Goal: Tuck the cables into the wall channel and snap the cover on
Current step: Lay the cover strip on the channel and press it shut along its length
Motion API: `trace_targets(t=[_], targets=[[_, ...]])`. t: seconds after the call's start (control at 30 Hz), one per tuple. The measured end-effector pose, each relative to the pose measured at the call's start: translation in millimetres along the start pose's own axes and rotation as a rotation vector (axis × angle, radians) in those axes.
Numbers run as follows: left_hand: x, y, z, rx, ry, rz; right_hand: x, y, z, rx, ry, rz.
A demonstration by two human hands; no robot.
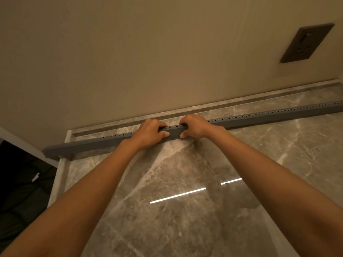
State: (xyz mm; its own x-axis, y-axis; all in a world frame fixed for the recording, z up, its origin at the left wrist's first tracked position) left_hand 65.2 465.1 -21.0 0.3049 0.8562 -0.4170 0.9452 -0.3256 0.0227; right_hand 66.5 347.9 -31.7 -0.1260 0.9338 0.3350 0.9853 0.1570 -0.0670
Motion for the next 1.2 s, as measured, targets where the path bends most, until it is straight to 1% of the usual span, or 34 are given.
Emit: trace_targets(t=[0.07, 0.2, 0.27, 0.37, 0.53, 0.67, 0.73, 0.83, 0.97, 1.13, 1.2], targets=[[9, -3, -8, 0.029, -0.018, -0.002, 6, 1, 1, 0.034, -0.005, 0.011], [51, -15, -27, 0.044, -0.019, -0.107, 29, 3, 9, 0.046, 0.023, 0.001], [72, -21, -36, 0.043, 0.003, -0.150, 45, 4, 15, 0.046, 0.051, -0.010], [86, -28, -42, 0.023, 0.009, -0.171, 69, 6, 23, 0.043, 0.096, -0.029], [85, -34, -41, -0.070, 0.051, -0.161, 92, 7, 29, -0.001, 0.088, -0.036], [79, -41, -43, -0.168, 0.132, -0.158, 98, 6, 28, -0.069, 0.027, -0.097], [77, -43, -43, -0.189, 0.159, -0.163, 100, 4, 29, -0.092, -0.006, -0.133], [72, -43, -44, -0.182, 0.187, -0.165, 102, 3, 30, -0.113, -0.021, -0.179], [69, -43, -45, -0.153, 0.205, -0.172, 102, 4, 30, -0.088, -0.007, -0.214], [74, -43, -45, -0.111, 0.100, -0.195, 102, 4, 28, -0.081, -0.012, -0.193], [76, -44, -48, -0.077, 0.042, -0.185, 105, 5, 30, -0.052, -0.013, -0.180]])
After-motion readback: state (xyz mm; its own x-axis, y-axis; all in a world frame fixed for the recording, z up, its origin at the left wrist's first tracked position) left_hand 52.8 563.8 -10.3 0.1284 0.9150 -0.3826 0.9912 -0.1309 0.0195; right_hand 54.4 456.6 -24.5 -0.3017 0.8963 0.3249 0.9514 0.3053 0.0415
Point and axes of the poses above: each hand's wrist, its own y-axis towards the middle knuckle, its own z-axis out of the palm, x = y × z, the point moved 8 cm from there along y, towards the middle knuckle, and after that the axes turned 12 degrees about -x, right-handed, at the moved point
